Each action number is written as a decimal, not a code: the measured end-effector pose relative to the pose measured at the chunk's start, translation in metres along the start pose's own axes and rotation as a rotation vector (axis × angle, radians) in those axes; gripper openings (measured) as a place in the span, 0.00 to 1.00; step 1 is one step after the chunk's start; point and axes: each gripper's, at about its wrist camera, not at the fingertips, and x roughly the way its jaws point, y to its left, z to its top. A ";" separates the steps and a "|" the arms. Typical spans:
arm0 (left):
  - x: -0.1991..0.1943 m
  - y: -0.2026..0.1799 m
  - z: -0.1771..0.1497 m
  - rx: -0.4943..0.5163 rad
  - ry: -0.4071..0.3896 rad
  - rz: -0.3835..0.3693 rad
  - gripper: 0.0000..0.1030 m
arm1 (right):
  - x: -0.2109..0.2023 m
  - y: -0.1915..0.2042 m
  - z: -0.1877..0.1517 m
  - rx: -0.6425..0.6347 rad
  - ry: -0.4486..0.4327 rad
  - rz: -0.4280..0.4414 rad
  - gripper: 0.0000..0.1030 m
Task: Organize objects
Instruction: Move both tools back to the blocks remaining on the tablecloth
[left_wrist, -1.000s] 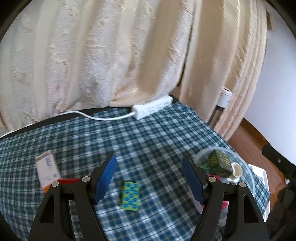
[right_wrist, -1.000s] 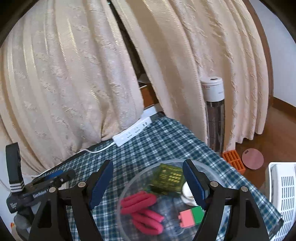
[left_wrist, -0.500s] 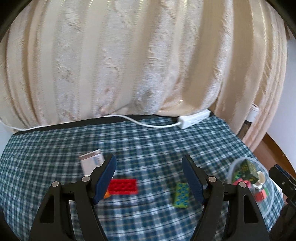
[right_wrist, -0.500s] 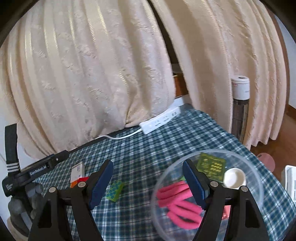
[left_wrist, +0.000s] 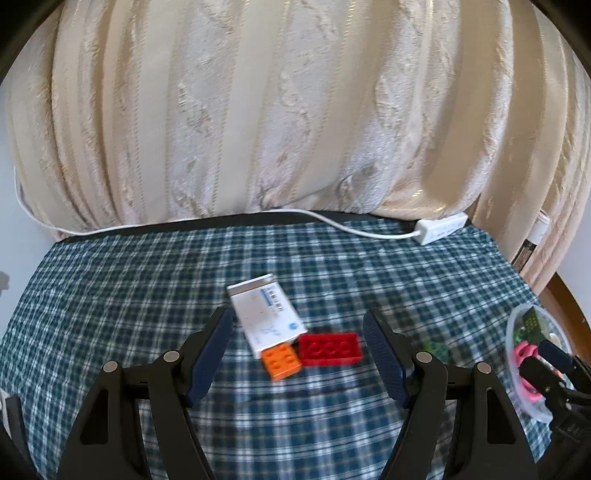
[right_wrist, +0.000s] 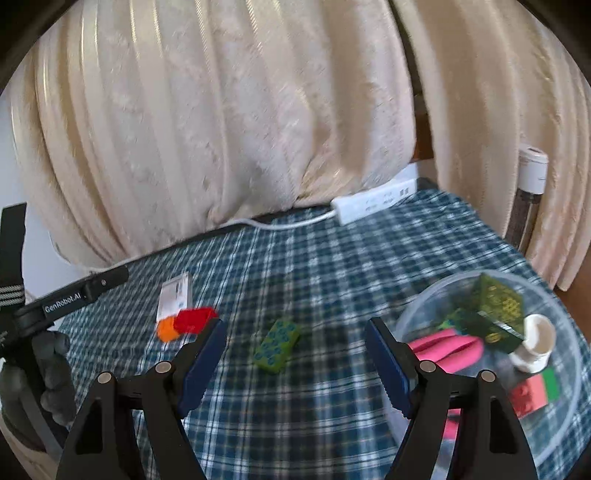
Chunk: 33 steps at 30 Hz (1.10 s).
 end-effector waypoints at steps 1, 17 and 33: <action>0.001 0.007 -0.001 -0.006 0.005 0.007 0.72 | 0.004 0.003 -0.001 -0.003 0.008 0.001 0.78; 0.054 0.043 -0.026 -0.029 0.132 0.062 0.72 | 0.076 0.025 -0.015 -0.015 0.147 -0.027 0.78; 0.101 0.027 -0.042 -0.004 0.226 0.069 0.74 | 0.116 0.028 -0.018 -0.023 0.200 -0.021 0.78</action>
